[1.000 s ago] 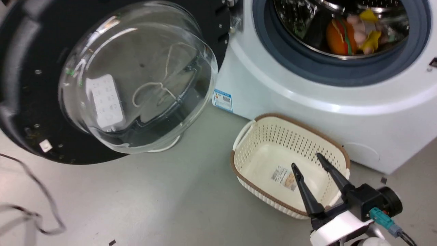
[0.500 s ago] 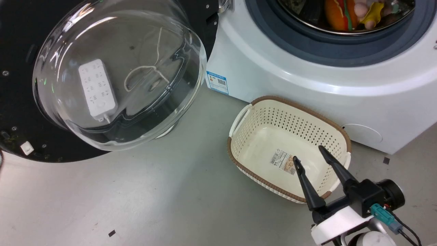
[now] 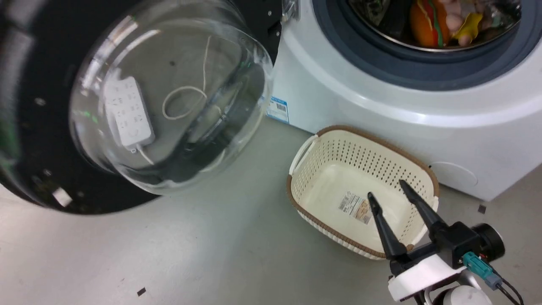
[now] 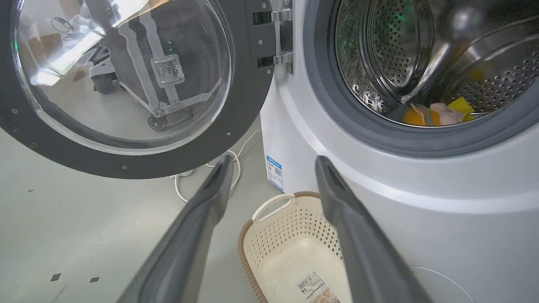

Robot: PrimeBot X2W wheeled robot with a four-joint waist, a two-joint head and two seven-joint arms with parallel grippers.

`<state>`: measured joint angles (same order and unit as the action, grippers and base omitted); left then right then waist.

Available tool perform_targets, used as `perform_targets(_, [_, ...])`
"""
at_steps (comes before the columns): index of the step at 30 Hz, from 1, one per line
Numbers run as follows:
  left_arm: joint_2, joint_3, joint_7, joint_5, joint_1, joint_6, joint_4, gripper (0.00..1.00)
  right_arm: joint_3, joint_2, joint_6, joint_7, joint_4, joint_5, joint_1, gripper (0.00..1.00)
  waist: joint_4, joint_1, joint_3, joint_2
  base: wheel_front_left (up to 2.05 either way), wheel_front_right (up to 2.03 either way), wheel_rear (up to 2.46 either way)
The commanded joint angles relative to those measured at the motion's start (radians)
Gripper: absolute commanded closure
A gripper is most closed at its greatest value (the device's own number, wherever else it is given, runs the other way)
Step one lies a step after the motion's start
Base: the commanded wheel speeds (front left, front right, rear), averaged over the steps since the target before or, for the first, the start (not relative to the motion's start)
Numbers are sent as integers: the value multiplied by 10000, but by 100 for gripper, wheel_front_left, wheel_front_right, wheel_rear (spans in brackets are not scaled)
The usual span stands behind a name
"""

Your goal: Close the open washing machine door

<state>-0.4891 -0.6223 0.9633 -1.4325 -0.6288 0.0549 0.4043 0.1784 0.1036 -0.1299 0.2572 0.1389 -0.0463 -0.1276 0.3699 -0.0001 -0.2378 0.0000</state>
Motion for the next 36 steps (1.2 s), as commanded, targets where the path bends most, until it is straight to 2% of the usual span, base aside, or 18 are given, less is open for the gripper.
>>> perform_targets(1, [325,56,415,-230,434,93,-243,100,-32,-73,-8,45,35,7,45,0,-21,1,210,0,0,0,0])
perform_targets(7, [1145,461,1574,-596,1787,390,-1746,100,-183,-235,-8,45,63,36,192,0,-133,1,723,0,0,0,0])
perform_targets(12, [2107,990,2342,-826,3098,676,-3217,100,-648,-356,-8,45,22,213,300,0,-343,1,1042,0,0,0,0])
perform_targets(19, [3781,1718,2674,-1268,4444,949,-4925,100,-1583,-472,-8,45,-91,378,315,0,-804,1,1156,0,0,0,0])
perform_targets(21, [4089,2081,2673,-1386,4804,987,-5276,100,-1794,-493,-8,45,-128,452,287,0,-1019,1,1127,0,0,0,0])
perform_targets(28, [4377,3595,2064,-2027,5868,484,-5803,100,-2458,-526,-8,45,-253,733,-50,0,-2085,1,763,0,0,0,0])
perform_targets(36, [4386,5904,587,-2897,6139,-273,-5488,100,-3121,-532,-8,45,-497,711,-449,0,-3568,1,112,0,0,0,0])
